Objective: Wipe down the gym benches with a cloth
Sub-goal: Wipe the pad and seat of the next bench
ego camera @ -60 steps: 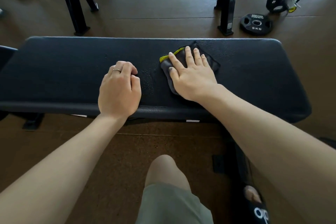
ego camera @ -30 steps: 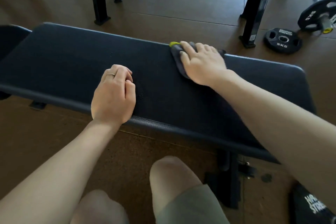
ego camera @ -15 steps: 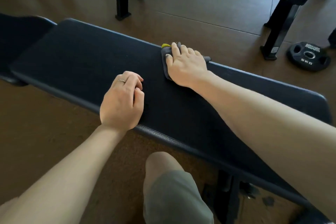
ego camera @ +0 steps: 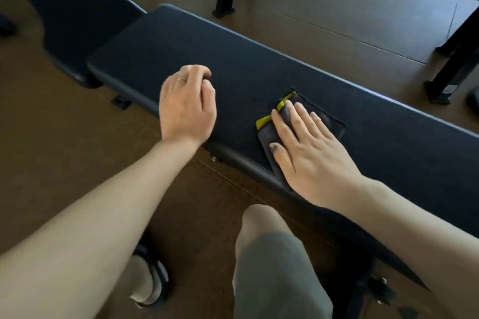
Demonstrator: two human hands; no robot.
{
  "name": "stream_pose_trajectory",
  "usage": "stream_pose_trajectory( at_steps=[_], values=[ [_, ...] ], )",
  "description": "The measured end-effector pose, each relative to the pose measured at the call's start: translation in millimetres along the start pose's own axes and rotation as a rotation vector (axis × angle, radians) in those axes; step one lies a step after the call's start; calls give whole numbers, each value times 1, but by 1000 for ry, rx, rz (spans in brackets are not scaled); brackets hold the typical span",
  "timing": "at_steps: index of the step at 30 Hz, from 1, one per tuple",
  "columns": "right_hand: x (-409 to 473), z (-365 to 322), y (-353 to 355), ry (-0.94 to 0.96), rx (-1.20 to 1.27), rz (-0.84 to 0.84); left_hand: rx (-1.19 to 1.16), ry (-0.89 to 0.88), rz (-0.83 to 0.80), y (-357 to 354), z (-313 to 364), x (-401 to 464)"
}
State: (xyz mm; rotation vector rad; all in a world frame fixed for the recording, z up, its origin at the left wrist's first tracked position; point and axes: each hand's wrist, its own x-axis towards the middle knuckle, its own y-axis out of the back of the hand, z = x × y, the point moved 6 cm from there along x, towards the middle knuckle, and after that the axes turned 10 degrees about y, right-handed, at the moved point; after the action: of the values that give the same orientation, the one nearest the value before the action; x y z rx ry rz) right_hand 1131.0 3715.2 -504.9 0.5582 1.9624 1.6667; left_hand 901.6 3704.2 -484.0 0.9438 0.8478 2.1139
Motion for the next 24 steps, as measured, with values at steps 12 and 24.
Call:
stream_pose_trajectory(
  at_steps=[12,24],
  values=[
    [3,-42,-8,167,-7,-25,-35,133,43,-2,-48,18],
    [70,-80,-3,220,-119,25,-228,146,165,3,-55,17]
  ],
)
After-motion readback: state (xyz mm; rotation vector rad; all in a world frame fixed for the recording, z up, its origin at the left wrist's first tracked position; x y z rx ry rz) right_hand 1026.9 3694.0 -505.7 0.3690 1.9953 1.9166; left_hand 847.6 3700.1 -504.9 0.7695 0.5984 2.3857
